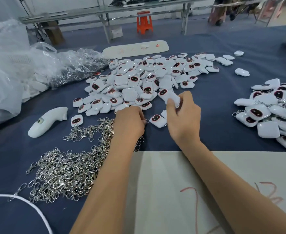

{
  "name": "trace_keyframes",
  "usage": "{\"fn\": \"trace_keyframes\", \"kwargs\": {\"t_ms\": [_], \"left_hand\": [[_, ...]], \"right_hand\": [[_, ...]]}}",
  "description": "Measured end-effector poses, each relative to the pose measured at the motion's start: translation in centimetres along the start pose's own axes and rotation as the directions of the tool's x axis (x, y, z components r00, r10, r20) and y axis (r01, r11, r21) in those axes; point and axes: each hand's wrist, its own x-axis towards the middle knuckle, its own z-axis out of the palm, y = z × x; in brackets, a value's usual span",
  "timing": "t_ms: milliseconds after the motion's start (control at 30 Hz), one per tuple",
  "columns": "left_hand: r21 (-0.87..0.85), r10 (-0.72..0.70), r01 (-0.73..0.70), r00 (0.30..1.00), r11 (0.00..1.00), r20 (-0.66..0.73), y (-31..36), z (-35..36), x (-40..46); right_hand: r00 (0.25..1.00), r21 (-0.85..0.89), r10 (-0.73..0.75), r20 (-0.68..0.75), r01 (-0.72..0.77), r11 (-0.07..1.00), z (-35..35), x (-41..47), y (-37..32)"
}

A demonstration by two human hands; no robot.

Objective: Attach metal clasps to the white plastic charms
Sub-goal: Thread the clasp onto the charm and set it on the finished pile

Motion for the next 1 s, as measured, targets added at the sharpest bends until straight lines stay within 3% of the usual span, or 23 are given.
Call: {"fn": "trace_keyframes", "kwargs": {"t_ms": [100,167,233,300,367,467,567,633,767,1000], "left_hand": [[0.114,0.036,-0.027,0.996,0.993,-0.076,0.5,0.3,-0.1],[0.07,0.026,-0.015,0.987,0.997,-0.157,0.7,0.4,-0.2],[-0.13,-0.031,-0.004,0.964,0.992,-0.265,1.3,0.4,-0.3],[-0.401,-0.136,0.0,0.941,0.916,-0.309,2.4,0.4,-0.7],[-0.598,-0.169,-0.033,0.945,0.801,-0.279,3.7,0.8,-1.1],[-0.734,-0.107,-0.049,0.981,0.678,-0.165,5.8,2.2,-1.5],[-0.828,0.018,-0.06,0.998,0.557,-0.061,7.2,3.9,-2.1],[-0.859,0.092,-0.079,0.995,0.506,-0.037,7.6,4.8,-2.4],[-0.848,0.14,-0.117,0.989,0.517,-0.052,7.7,5.7,-2.9],[-0.819,0.226,-0.179,0.972,0.545,-0.062,7.2,5.7,-2.8]], "right_hand": [[0.987,-0.061,0.094,0.132,-0.087,0.994,-0.2,-0.6,-0.1],[0.957,-0.01,0.188,0.222,-0.191,0.982,-0.1,-0.7,-0.1],[0.943,0.09,0.234,0.238,-0.261,0.961,-0.2,-0.3,0.1],[0.947,0.1,0.214,0.238,-0.243,0.965,-0.7,0.1,0.2],[0.96,0.128,0.2,0.193,-0.227,0.966,-1.5,0.3,0.3],[0.971,0.196,0.218,0.097,-0.233,0.952,-3.1,0.4,0.8],[0.972,0.181,0.171,0.159,-0.199,0.963,-5.1,1.1,1.6],[0.962,0.102,0.122,0.242,-0.15,0.983,-6.6,1.7,2.5],[0.921,0.019,0.018,0.388,-0.028,0.999,-8.4,1.6,3.9],[0.966,0.144,0.03,0.255,-0.069,0.987,-8.8,1.4,5.1]]}}
